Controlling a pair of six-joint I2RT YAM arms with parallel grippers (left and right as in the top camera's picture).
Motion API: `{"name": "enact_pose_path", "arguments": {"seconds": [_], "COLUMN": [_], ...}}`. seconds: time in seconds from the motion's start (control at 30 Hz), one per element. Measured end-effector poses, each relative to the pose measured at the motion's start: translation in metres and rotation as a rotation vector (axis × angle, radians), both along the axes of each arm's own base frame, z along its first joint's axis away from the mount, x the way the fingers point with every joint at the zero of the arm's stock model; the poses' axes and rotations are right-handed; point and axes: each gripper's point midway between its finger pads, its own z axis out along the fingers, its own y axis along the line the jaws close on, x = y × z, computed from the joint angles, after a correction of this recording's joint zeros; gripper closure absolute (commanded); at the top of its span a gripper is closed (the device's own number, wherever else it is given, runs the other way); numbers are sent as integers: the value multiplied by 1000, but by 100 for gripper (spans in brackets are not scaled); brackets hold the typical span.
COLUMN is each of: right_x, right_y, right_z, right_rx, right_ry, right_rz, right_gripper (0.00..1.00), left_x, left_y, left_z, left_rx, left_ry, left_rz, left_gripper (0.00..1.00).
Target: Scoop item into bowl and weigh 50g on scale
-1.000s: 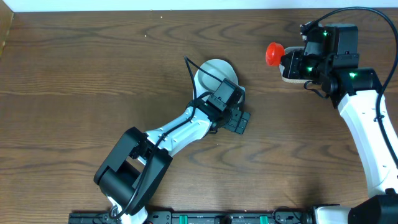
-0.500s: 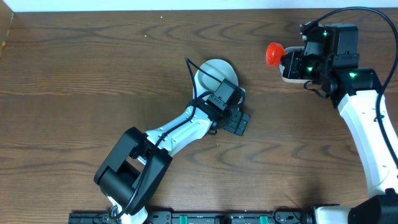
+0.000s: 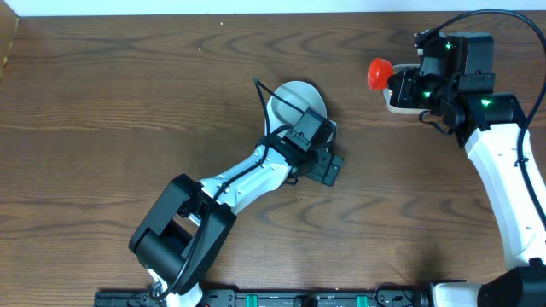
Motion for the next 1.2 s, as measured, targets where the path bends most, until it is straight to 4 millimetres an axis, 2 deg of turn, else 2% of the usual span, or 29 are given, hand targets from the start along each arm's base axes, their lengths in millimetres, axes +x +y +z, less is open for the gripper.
{"name": "enact_pose_path", "arguments": {"seconds": [0.37,0.63,0.97,1.1,1.2], "right_x": [-1,-3,-3,-2,-2], "right_y": [0,2,2,2,1], "right_z": [0,-1,-1,-1,-2], "right_rx": [2,8,9,7,4], "right_ry": [2,12,12,12,12], "right_rz": [2,8,9,7,5], "right_gripper": [99,99,99,99,99], "left_x": [0,1,-3,-10,-12], "left_y": [-2,-5,-1,10,27], "left_z": [6,43,40,38,47], "left_rx": [-16,-77,-51,-6,57], "left_ry": [-3,-61,-47,-25,-45], "left_rz": [-4,-11,-22,-10,19], "left_gripper": [3,3,3,2,2]}}
